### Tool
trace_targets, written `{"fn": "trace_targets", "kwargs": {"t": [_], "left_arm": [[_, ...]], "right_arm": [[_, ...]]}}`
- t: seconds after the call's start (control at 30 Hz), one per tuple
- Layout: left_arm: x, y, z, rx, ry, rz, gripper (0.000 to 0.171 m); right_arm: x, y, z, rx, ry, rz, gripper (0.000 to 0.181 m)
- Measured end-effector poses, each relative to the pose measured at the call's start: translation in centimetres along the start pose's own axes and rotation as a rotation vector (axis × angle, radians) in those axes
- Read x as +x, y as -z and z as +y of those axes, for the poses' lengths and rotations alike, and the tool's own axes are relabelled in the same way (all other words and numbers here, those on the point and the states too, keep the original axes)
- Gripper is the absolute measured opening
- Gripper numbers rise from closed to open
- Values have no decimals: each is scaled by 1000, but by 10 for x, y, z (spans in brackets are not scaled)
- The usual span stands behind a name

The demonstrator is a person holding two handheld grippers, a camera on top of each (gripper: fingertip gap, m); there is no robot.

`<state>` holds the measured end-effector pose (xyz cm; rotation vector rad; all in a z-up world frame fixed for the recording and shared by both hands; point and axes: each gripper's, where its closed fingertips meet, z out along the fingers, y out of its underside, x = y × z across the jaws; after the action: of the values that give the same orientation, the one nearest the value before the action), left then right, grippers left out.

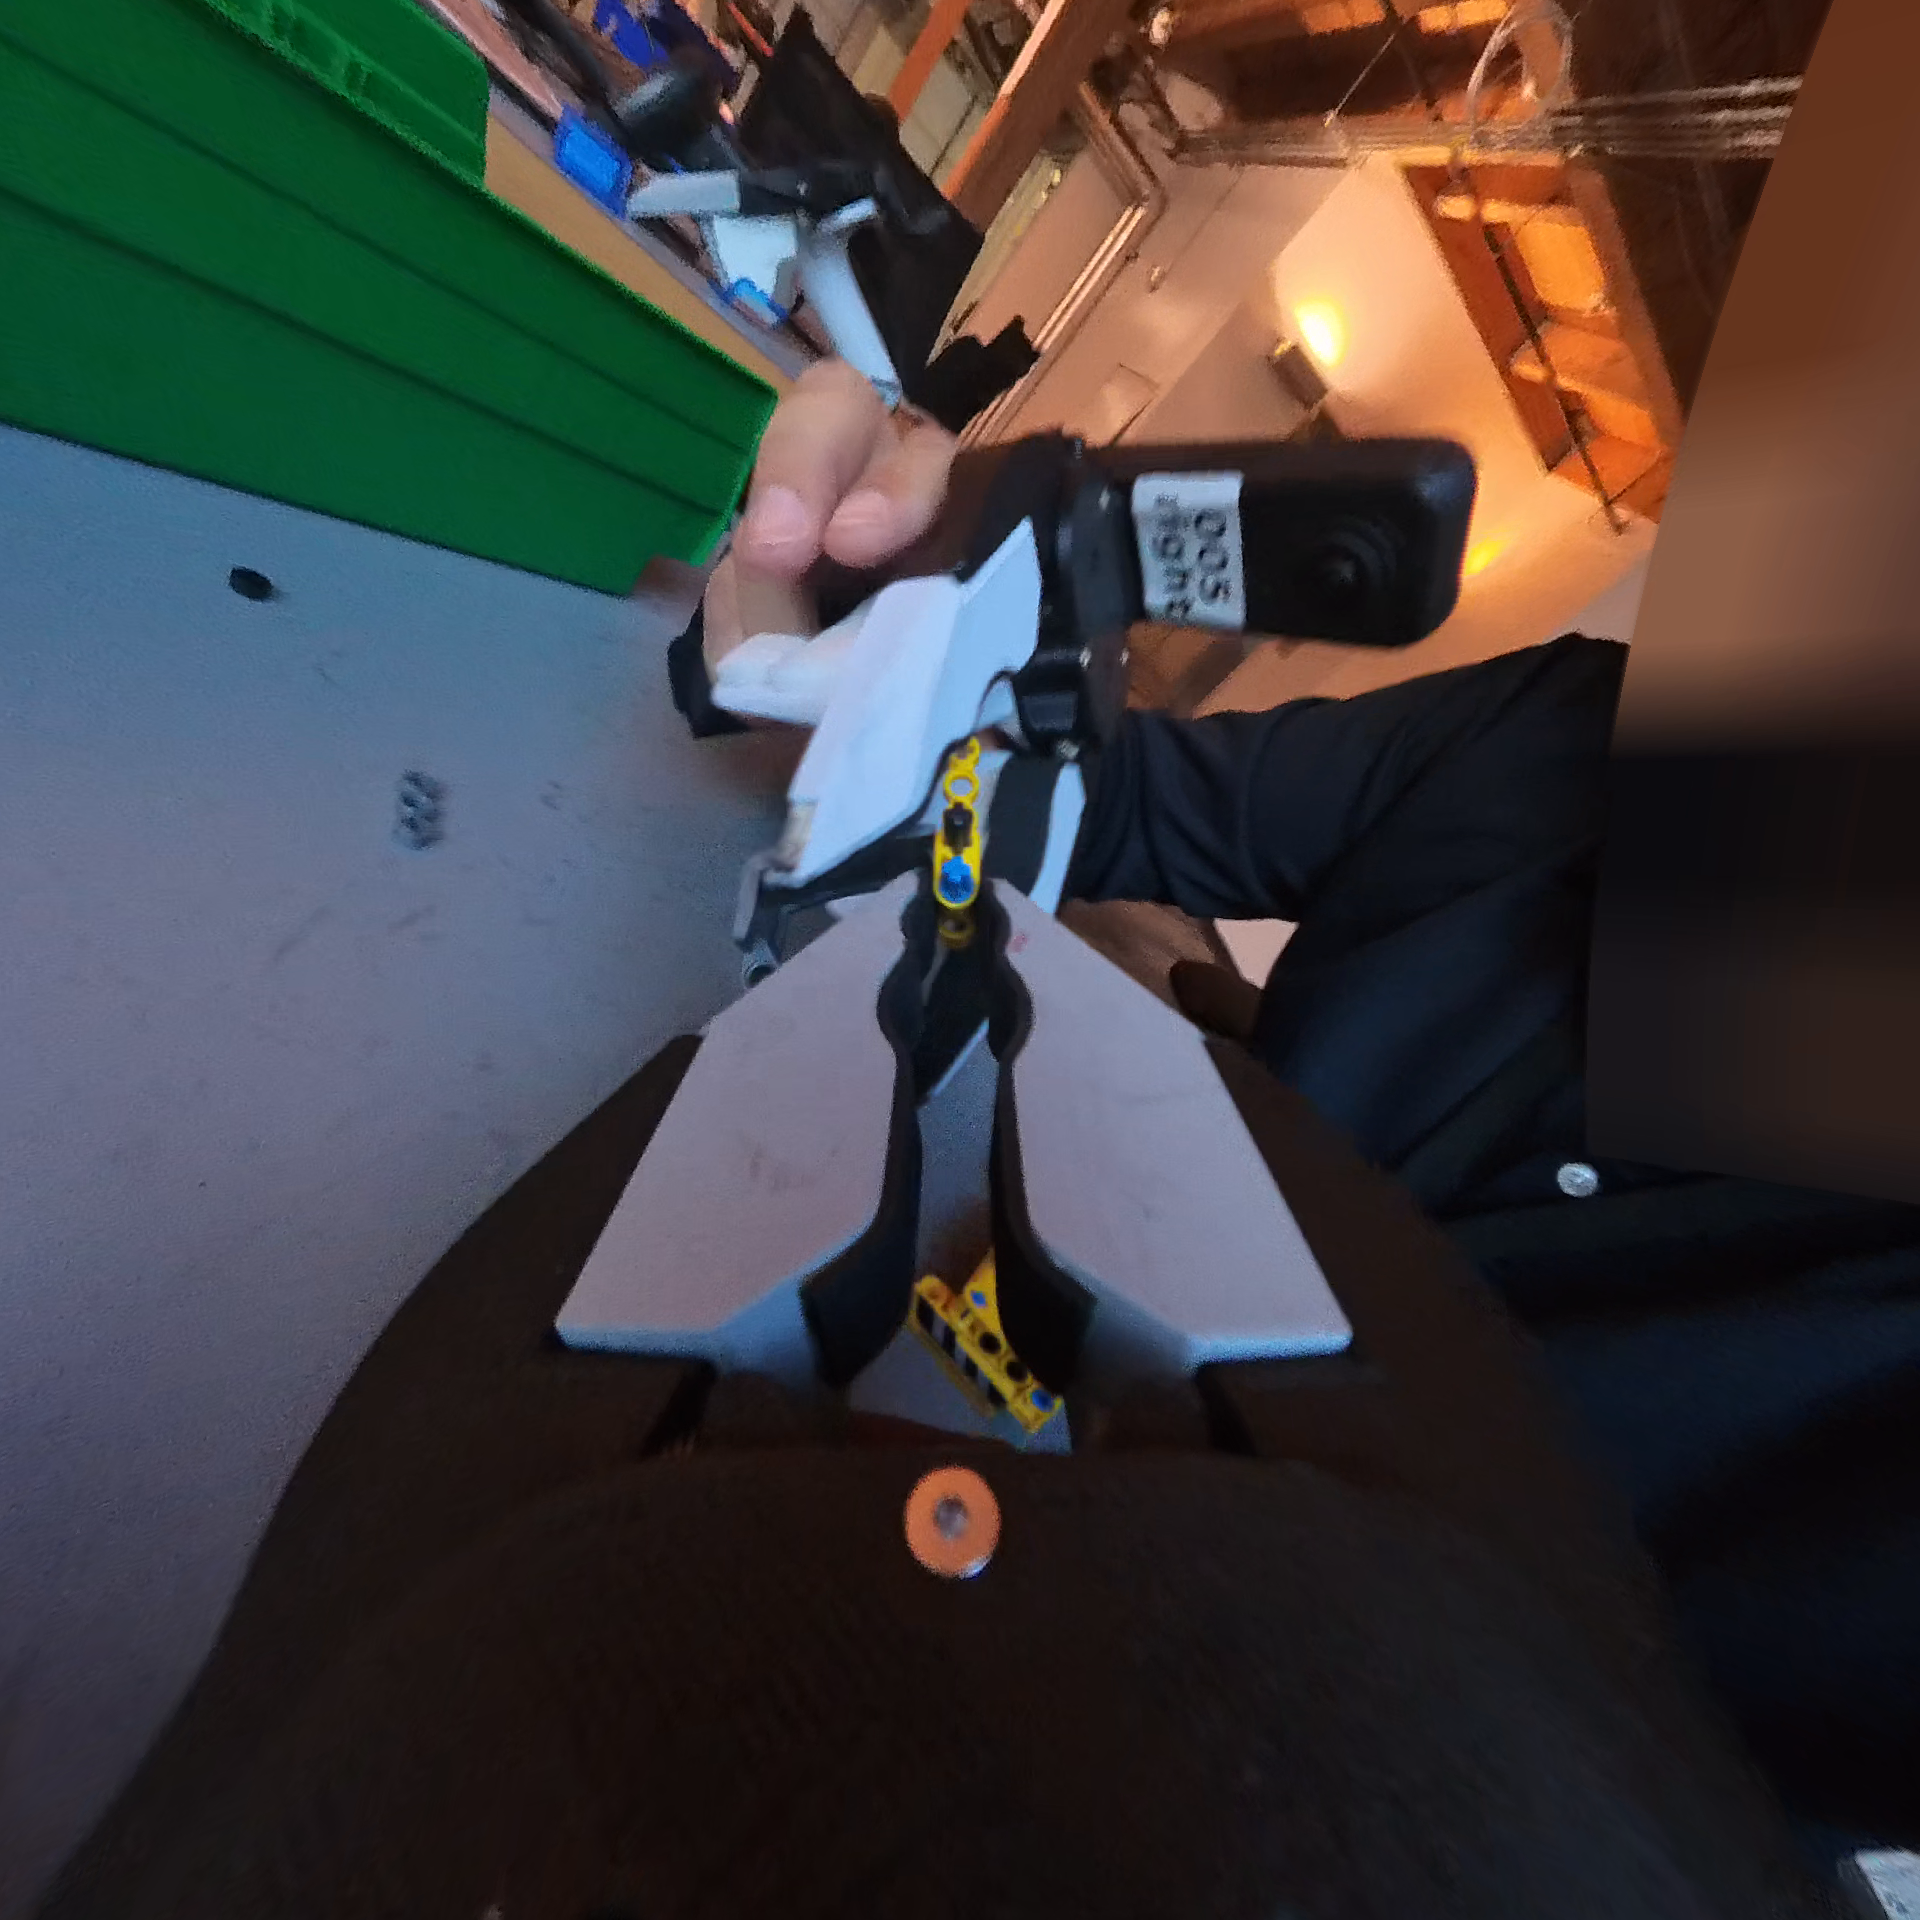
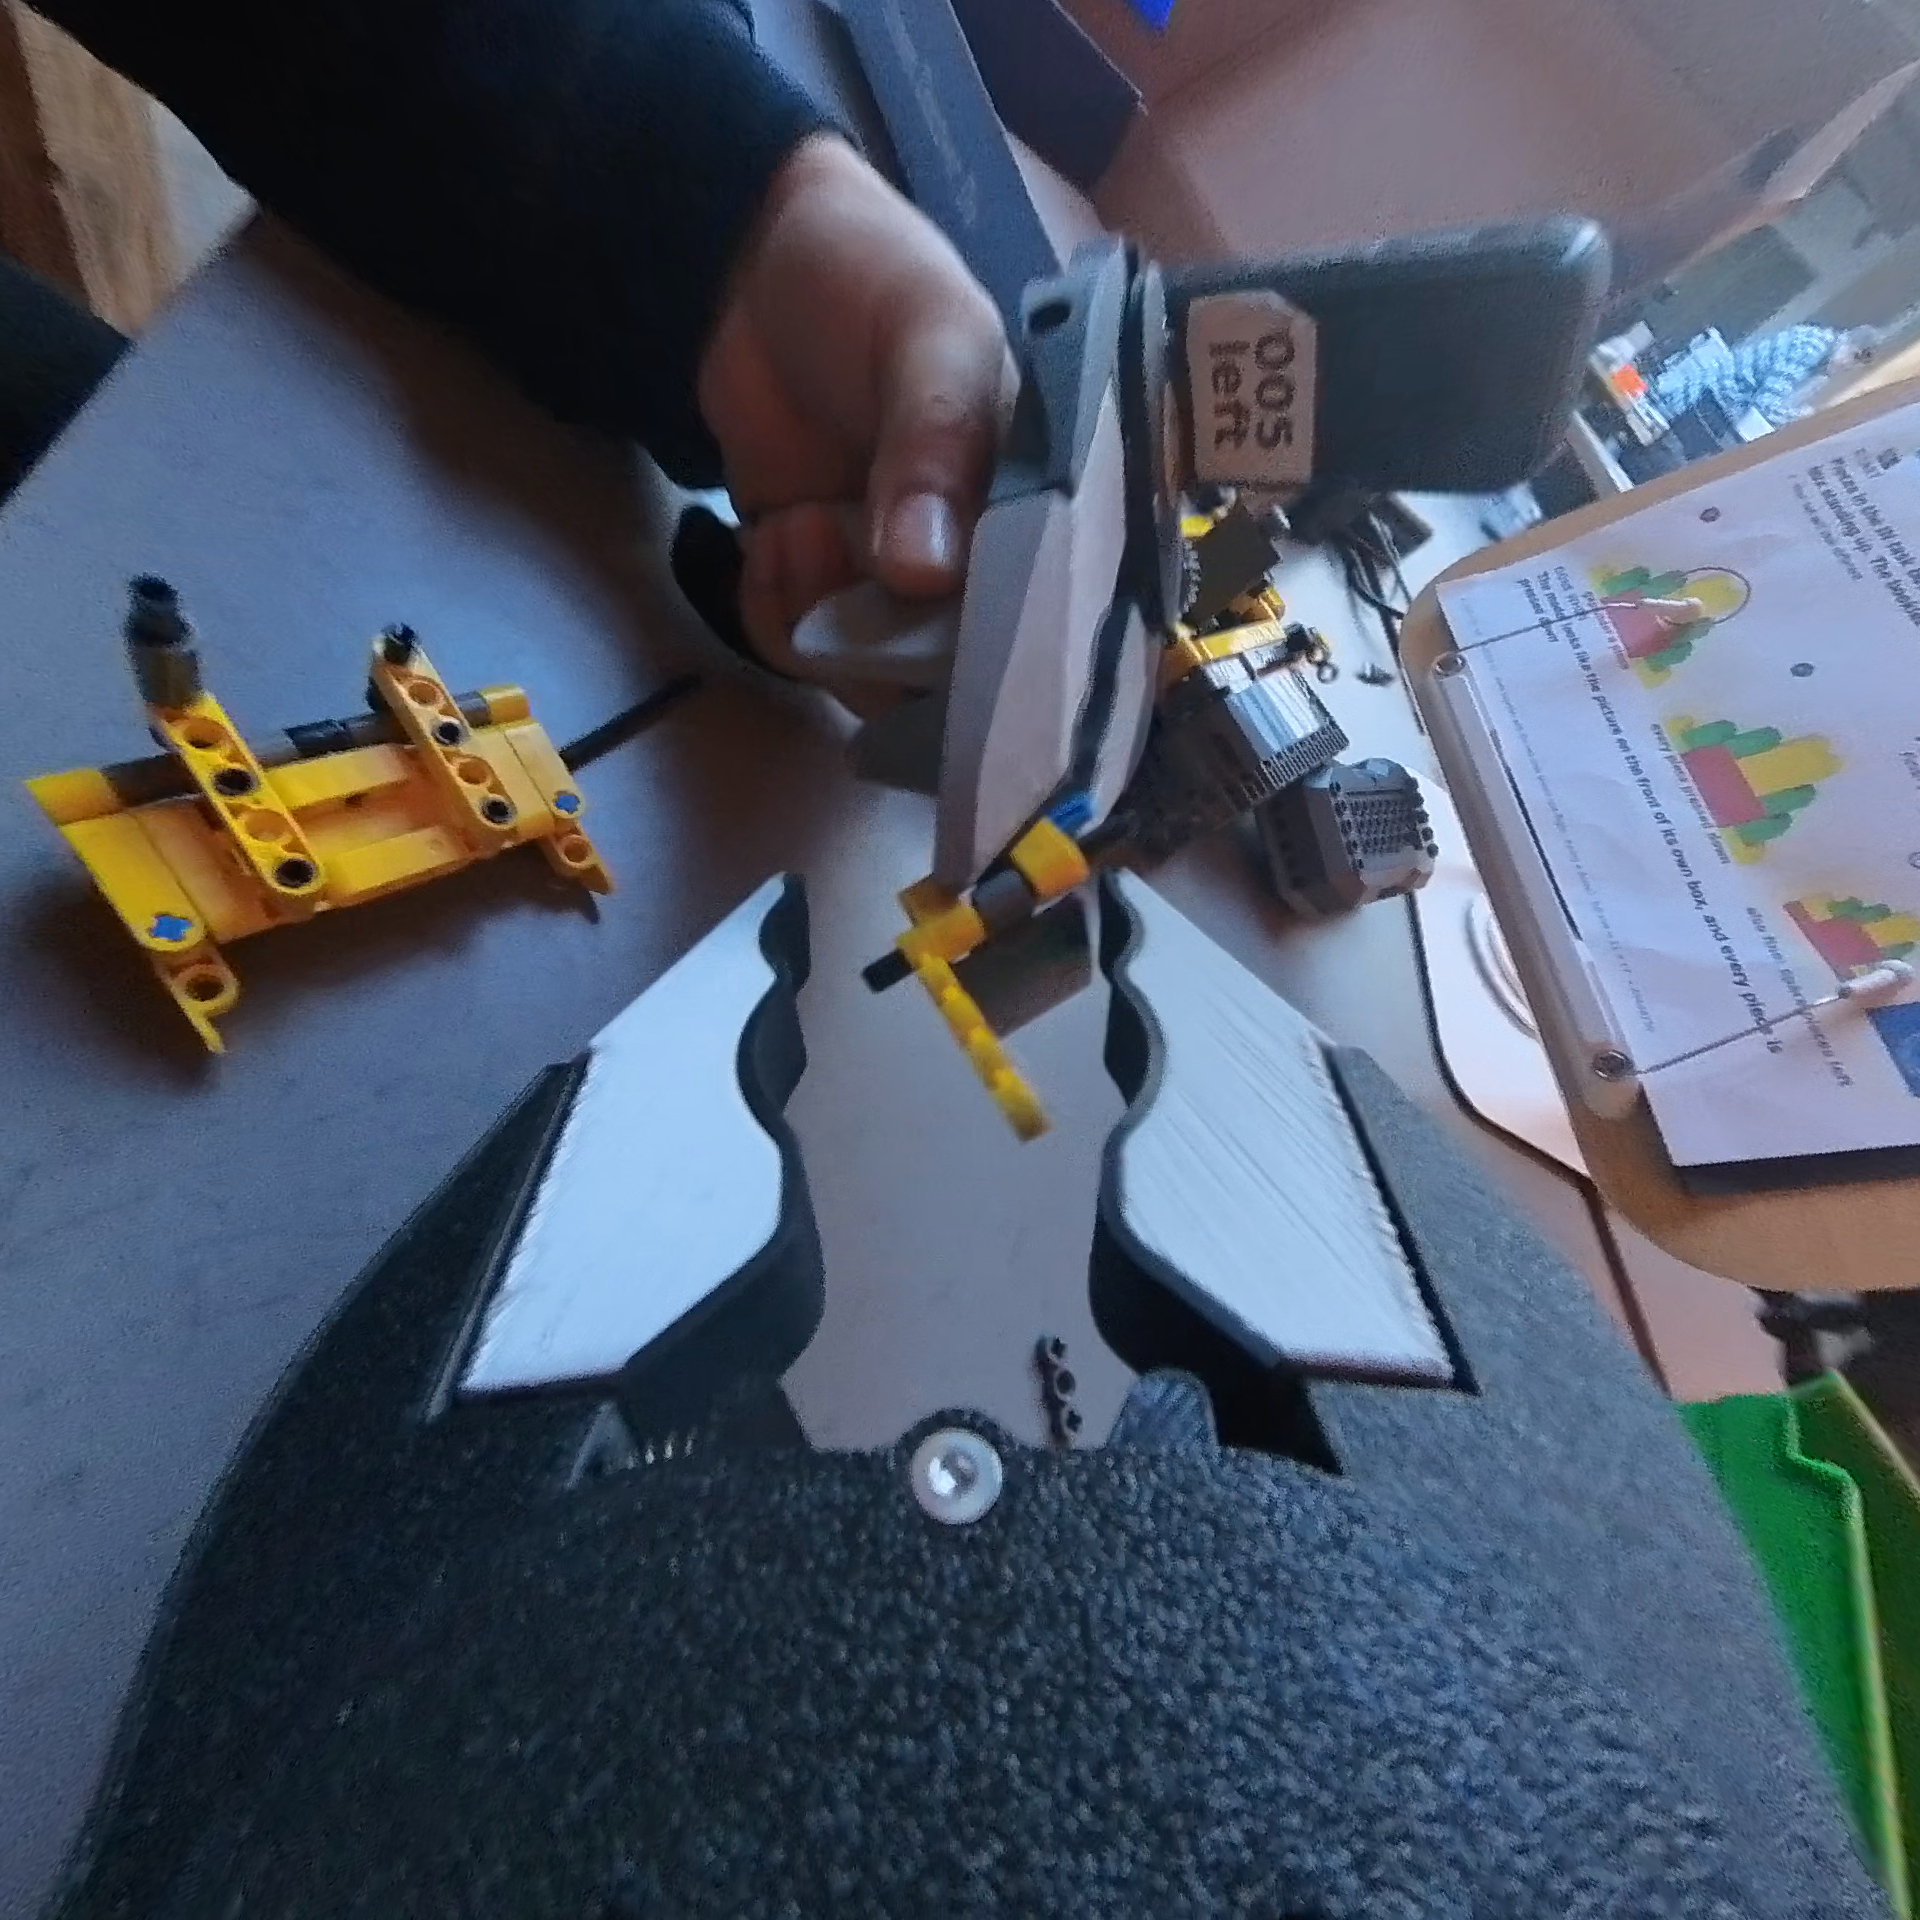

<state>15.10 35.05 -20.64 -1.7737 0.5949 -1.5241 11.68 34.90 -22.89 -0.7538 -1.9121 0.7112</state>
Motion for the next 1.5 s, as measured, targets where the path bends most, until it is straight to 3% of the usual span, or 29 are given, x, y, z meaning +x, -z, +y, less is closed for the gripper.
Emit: {"fn": "trace_targets", "kwargs": {"t": [0.1, 0.27, 0.4, 0.53, 0.87, 1.07, 1.5], "left_arm": [[3, -6, 13, -65, 16, 37, 4], [13, -11, 21, -110, 15, 88, 4], [18, -8, 12, -62, 32, 125, 4], [20, -10, 15, -75, 38, 134, 4], [24, -11, 14, -63, 57, 165, 4], [17, -8, 3, 41, 120, 173, 4], [24, -6, -10, 116, 114, 201, 5]], "right_arm": [[-8, 6, -8, 60, -36, -72, 45], [-21, 9, -15, 95, -28, -137, 50], [-25, 13, -21, 118, -35, -162, 71], [-18, 10, -18, 111, -34, -118, 51], [-18, 7, -19, 124, -44, -119, 52], [-5, 0, -13, 59, 29, 16, 40], [5, 3, -22, 62, -37, 53, 36]]}}
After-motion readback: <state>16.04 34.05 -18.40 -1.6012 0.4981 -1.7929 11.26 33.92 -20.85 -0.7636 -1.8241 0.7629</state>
